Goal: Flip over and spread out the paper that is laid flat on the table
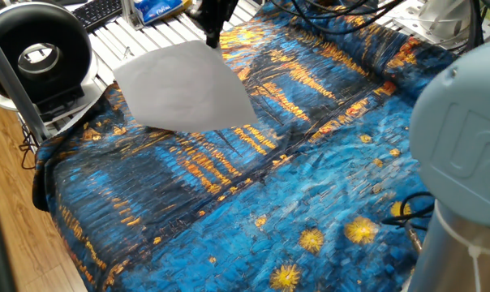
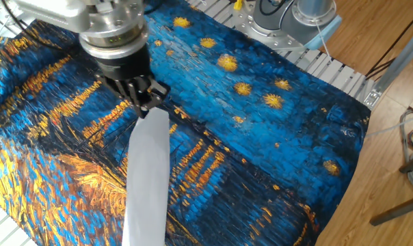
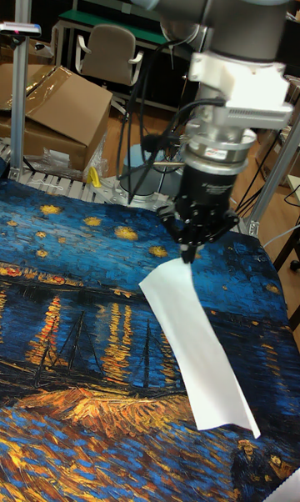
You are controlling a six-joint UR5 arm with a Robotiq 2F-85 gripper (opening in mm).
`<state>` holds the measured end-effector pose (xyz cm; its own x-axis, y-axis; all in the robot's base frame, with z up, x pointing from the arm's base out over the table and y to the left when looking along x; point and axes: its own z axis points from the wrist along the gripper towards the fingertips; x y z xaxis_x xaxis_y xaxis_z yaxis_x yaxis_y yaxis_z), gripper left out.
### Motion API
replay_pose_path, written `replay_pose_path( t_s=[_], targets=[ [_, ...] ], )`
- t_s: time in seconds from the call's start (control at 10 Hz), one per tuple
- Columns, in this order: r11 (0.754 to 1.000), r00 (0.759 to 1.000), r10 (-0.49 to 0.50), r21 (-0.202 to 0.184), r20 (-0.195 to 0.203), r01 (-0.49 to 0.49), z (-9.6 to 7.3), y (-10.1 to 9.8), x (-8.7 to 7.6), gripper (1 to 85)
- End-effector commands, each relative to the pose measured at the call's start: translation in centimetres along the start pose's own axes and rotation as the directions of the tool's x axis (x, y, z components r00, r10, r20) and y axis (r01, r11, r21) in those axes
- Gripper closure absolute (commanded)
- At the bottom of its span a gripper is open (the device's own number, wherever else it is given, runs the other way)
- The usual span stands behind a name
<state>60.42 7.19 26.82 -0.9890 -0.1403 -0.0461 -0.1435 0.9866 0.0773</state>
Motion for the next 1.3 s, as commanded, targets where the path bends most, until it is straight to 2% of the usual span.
replay_pose_path(
  t_s=[0.0, 0.3, 0.4, 0.6, 0.8, 0.9, 1.0, 1.1, 1.2],
  targets=[
    [0.995, 0.995, 0.101, 0.019, 0.001, -0.101, -2.3, 3.2, 0.0, 84.7],
    [0.99, 0.991, 0.133, 0.05, 0.009, -0.133, -3.4, 6.3, 0.5, 84.7],
    [0.986, 0.987, 0.159, 0.047, 0.003, -0.159, -3.9, 7.3, 0.8, 84.7],
    [0.979, 0.979, 0.205, -0.009, -0.009, -0.205, -4.9, 10.3, 1.4, 84.7],
    [0.975, 0.975, 0.221, -0.021, -0.021, -0.222, -5.4, 11.6, 2.1, 84.7],
    [0.971, 0.972, 0.234, -0.039, -0.018, -0.234, -5.3, 12.6, 2.3, 84.7],
    [0.969, 0.97, 0.242, -0.053, -0.013, -0.242, -5.2, 13.1, 2.3, 84.7],
    [0.969, 0.97, 0.241, -0.044, -0.014, -0.242, -5.2, 12.9, 2.4, 84.7],
    [0.961, 0.963, 0.268, -0.061, -0.02, -0.269, -5.3, 13.8, 2.8, 84.7]
  ],
)
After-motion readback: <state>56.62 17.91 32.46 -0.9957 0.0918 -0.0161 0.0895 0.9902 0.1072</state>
